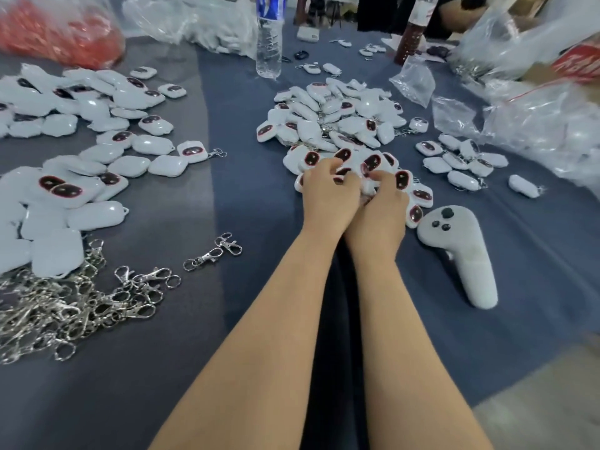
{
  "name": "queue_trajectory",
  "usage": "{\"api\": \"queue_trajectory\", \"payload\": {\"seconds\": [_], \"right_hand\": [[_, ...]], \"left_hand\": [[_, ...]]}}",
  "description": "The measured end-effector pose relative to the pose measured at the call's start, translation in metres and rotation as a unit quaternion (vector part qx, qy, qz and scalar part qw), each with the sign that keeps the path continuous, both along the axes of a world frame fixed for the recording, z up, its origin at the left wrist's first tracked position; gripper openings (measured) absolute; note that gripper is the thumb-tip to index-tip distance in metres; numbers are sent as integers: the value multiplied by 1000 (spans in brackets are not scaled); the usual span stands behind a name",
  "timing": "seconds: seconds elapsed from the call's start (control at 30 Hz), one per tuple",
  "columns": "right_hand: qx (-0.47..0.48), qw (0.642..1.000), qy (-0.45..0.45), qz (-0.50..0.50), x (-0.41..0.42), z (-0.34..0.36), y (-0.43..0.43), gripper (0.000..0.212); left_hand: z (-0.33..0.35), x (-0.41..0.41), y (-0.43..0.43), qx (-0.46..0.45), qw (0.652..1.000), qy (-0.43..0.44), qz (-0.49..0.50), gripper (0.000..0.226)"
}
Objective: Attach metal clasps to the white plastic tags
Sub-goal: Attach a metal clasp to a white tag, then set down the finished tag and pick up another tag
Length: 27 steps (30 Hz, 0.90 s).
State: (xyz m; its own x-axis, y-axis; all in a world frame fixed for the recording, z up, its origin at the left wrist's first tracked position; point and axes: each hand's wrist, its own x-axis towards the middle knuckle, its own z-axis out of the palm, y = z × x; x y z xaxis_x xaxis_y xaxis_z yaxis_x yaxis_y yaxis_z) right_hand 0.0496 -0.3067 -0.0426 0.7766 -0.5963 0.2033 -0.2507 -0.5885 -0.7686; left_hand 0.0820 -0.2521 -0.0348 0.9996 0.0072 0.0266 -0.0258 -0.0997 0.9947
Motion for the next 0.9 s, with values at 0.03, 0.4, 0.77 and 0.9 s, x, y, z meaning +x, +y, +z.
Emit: {"api": "queue_trajectory", "payload": {"seconds": [0.03,0.4,0.77,0.9], "right_hand": [[-2,1000,-2,-14,2,-1,-1,40],[56,988,-95,110,5,19,56,18],[-59,900,56,428,-9,11,205,35],[-163,882,105,430,-10,2,235,42]], "left_hand": [[-1,0,-1,-48,999,20,1,30],[17,-2,54,-279,952,39,119,21],[15,-35,218,-177,920,-33,348,16],[11,-41,244,-195,899,-29,390,18]]}}
